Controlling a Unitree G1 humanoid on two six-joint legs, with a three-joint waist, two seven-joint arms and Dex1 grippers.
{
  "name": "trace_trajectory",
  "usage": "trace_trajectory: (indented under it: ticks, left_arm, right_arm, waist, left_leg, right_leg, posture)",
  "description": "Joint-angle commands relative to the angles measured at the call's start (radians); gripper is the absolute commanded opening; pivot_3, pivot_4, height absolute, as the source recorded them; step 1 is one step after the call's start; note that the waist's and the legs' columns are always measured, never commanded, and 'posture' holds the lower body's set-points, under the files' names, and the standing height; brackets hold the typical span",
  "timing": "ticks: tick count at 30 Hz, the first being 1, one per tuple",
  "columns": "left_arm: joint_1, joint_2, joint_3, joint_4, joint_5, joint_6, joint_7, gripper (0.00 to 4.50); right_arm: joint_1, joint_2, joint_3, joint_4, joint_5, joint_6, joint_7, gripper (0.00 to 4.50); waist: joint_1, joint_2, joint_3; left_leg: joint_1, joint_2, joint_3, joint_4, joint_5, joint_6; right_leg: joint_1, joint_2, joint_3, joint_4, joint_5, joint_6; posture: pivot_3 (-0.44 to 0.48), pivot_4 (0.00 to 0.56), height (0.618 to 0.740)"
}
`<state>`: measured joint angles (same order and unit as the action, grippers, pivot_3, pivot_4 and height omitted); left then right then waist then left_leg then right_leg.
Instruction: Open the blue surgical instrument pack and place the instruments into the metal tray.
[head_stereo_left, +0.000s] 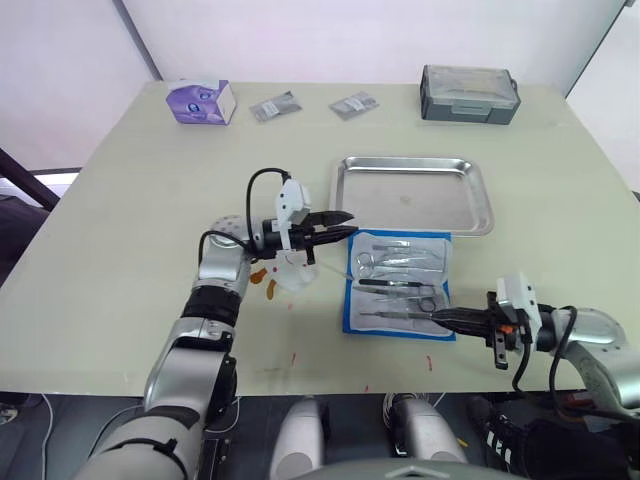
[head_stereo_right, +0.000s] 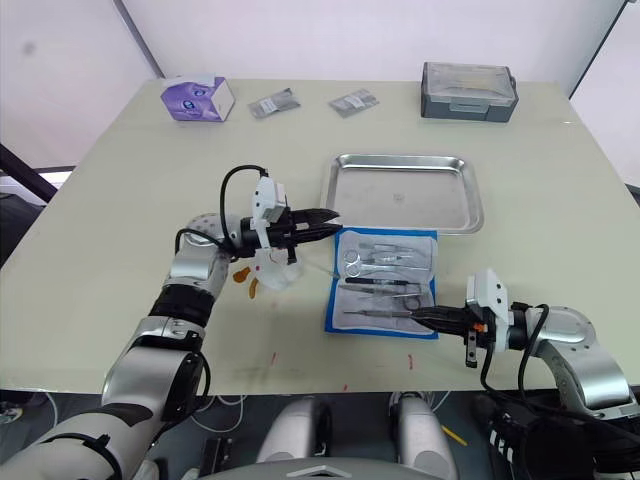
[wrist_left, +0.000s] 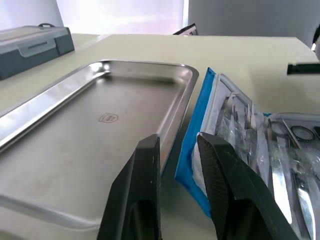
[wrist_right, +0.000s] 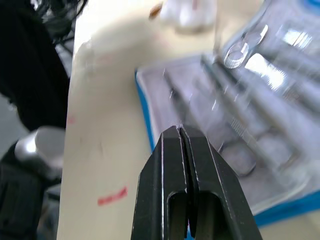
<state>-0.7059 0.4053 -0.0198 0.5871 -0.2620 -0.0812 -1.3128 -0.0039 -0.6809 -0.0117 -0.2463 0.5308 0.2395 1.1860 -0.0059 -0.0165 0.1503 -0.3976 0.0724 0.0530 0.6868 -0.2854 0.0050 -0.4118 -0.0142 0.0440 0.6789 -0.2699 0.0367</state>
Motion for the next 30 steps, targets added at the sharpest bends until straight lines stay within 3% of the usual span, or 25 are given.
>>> trace_trajectory:
  ticks: [1, 2, 3, 4, 5, 7, 8, 12, 13, 16, 24, 30]
  left_arm:
    - [0.005, 0.031, 0.024, -0.073, -0.04, -0.006, -0.032, 1.3]
    - [0.01, 0.04, 0.026, -0.089, -0.049, 0.001, -0.042, 1.3]
    - [0.014, 0.046, 0.028, -0.1, -0.055, 0.006, -0.047, 1.3]
    - [0.019, 0.054, 0.03, -0.119, -0.066, 0.017, -0.057, 1.3]
    - [0.025, 0.059, 0.03, -0.135, -0.074, 0.024, -0.063, 1.3]
    - [0.041, 0.081, 0.024, -0.18, -0.1, 0.056, -0.099, 1.3]
    - [0.056, 0.101, 0.015, -0.215, -0.106, 0.069, -0.123, 1.54]
    - [0.099, 0.147, 0.005, -0.318, -0.123, 0.109, -0.156, 2.76]
    - [0.106, 0.152, 0.005, -0.336, -0.127, 0.116, -0.157, 3.32]
    - [0.127, 0.167, 0.002, -0.382, -0.132, 0.131, -0.164, 4.39]
    - [0.149, 0.183, -0.007, -0.42, -0.129, 0.134, -0.168, 4.48]
    - [0.152, 0.183, -0.012, -0.43, -0.131, 0.135, -0.158, 4.48]
  right_arm:
    - [-0.003, 0.006, -0.055, -0.058, 0.059, 0.019, -0.029, 1.35]
    - [-0.009, 0.012, -0.064, -0.058, 0.061, 0.014, -0.04, 1.74]
    - [-0.012, 0.015, -0.069, -0.058, 0.061, 0.01, -0.048, 2.46]
    - [-0.018, 0.019, -0.072, -0.05, 0.051, -0.003, -0.054, 2.67]
    - [-0.021, 0.021, -0.074, -0.045, 0.044, -0.012, -0.057, 3.26]
    - [-0.033, 0.029, -0.07, -0.015, 0.016, -0.045, -0.058, 4.03]
    - [-0.046, 0.032, -0.059, 0.017, -0.009, -0.075, -0.053, 4.48]
    - [-0.108, 0.043, -0.029, 0.134, -0.088, -0.171, -0.044, 4.5]
    - [-0.124, 0.046, -0.024, 0.159, -0.104, -0.194, -0.039, 4.5]
    - [-0.162, 0.043, -0.004, 0.228, -0.148, -0.264, -0.013, 4.5]
    - [-0.27, 0.028, 0.038, 0.44, -0.197, -0.399, 0.125, 4.5]
    - [-0.34, 0.058, 0.056, 0.563, -0.225, -0.45, 0.151, 4.5]
  waist:
    - [0.0, 0.0, 0.0]
    - [0.0, 0.0, 0.0]
    - [0.0, 0.0, 0.0]
    - [0.001, 0.0, 0.0]
    - [0.002, 0.0, 0.0]
    - [0.001, 0.0, 0.0]
    - [0.001, 0.0, 0.0]
    - [-0.005, -0.001, 0.0]
    - [-0.005, 0.0, 0.0]
    - [-0.005, 0.0, 0.0]
    - [-0.004, 0.0, 0.0]
    - [-0.007, 0.0, 0.0]
  left_leg:
    - [0.0, 0.0, 0.0, 0.0, 0.0, 0.0]
    - [0.0, 0.0, 0.0, 0.0, 0.0, 0.0]
    - [0.0, 0.0, 0.0, 0.0, 0.0, 0.0]
    - [0.0, 0.0, 0.0, 0.0, 0.0, 0.0]
    - [0.0, 0.0, 0.0, 0.0, 0.0, 0.0]
    - [0.0, 0.0, 0.0, 0.0, 0.0, 0.0]
    - [0.0, 0.0, 0.0, 0.0, 0.0, 0.0]
    - [0.0, 0.0, 0.0, 0.0, 0.0, 0.0]
    - [0.0, 0.0, 0.0, 0.0, 0.0, 0.0]
    - [0.0, 0.0, 0.0, 0.0, 0.0, 0.0]
    - [0.0, 0.0, 0.0, 0.0, 0.0, 0.0]
    - [0.0, 0.0, 0.001, 0.0, 0.0, 0.0]
  right_leg:
    - [0.0, 0.0, 0.0, 0.0, 0.0, 0.0]
    - [0.0, 0.0, 0.0, 0.0, 0.0, 0.0]
    - [0.0, 0.0, 0.0, 0.0, 0.0, 0.0]
    - [0.0, 0.0, 0.0, 0.0, 0.0, 0.0]
    - [0.0, 0.0, 0.0, 0.0, 0.0, 0.0]
    - [0.0, 0.0, 0.0, 0.0, 0.0, 0.0]
    - [0.0, 0.0, 0.0, 0.0, 0.0, 0.0]
    - [0.0, 0.0, 0.0, 0.0, 0.0, 0.0]
    - [0.0, 0.0, 0.0, 0.0, 0.0, 0.0]
    - [0.0, 0.0, 0.0, 0.0, 0.0, 0.0]
    - [0.0, 0.0, 0.0, 0.0, 0.0, 0.0]
    - [0.0, 0.0, 0.0, 0.0, 0.0, 0.0]
  posture:
    - [0.0, 0.15, 0.731]
    - [0.0, 0.15, 0.731]
    - [0.0, 0.15, 0.731]
    - [0.0, 0.15, 0.731]
    - [0.0, 0.15, 0.731]
    - [0.0, 0.15, 0.731]
    - [0.0, 0.15, 0.731]
    - [0.0, 0.15, 0.731]
    - [0.0, 0.15, 0.731]
    - [0.0, 0.15, 0.731]
    - [0.0, 0.15, 0.731]
    - [0.0, 0.15, 0.731]
